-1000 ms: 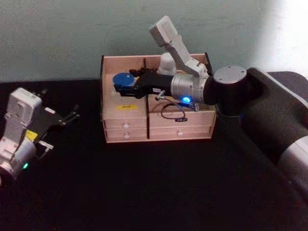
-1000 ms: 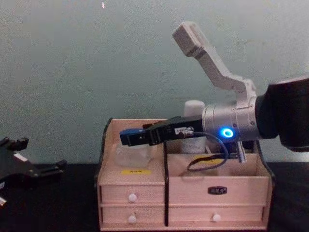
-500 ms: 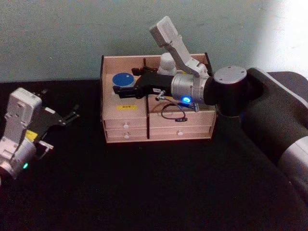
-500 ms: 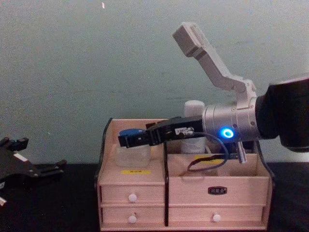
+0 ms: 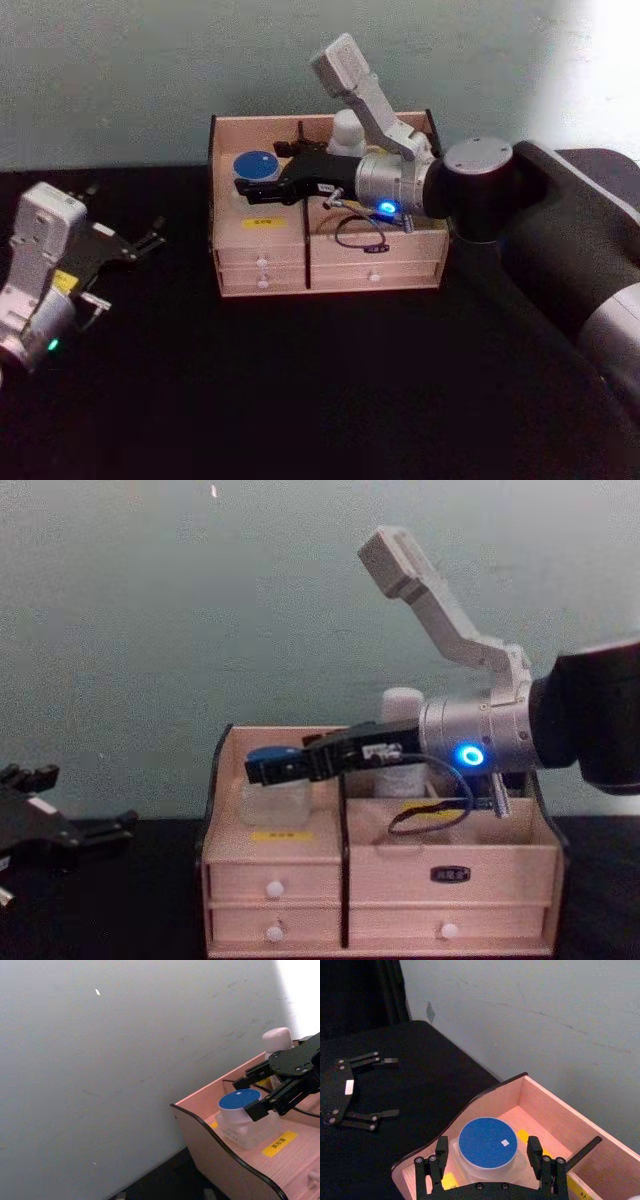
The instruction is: Pick up the facial cleanser and watermelon frost from the table and place them into the tiered storage box.
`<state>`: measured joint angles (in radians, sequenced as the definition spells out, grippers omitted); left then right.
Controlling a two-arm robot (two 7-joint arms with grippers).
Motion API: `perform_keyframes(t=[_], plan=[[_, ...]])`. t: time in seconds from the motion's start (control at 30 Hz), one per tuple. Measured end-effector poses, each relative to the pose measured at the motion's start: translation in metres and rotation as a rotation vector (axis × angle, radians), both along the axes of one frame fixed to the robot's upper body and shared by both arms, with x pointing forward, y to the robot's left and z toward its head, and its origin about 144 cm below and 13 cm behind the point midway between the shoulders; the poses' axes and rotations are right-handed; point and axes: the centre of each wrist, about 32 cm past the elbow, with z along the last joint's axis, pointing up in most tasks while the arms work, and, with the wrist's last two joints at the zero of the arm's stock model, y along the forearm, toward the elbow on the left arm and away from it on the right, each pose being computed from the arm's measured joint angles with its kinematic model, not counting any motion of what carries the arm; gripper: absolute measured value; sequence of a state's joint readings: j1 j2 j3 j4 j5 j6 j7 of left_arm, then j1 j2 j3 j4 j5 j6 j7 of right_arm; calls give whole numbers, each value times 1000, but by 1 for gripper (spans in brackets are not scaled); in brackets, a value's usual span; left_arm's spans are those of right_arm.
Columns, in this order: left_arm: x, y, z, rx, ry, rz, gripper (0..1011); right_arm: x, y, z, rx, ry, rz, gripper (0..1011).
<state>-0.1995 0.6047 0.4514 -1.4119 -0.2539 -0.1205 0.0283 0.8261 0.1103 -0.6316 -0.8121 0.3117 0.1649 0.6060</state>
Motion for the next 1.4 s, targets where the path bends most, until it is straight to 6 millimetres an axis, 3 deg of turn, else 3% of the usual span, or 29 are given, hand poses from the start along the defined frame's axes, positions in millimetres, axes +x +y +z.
perform_keyframes(t=[0.57, 0.9, 1.4], plan=[[0, 0, 0, 0, 0, 0, 1001, -15, -15, 22, 73, -78, 7, 1002], [0, 0, 0, 0, 0, 0, 1001, -31, -39, 37, 125, -151, -41, 1002], [0, 0, 0, 0, 0, 0, 1001, -48, -91, 35, 130, -192, -206, 1002]])
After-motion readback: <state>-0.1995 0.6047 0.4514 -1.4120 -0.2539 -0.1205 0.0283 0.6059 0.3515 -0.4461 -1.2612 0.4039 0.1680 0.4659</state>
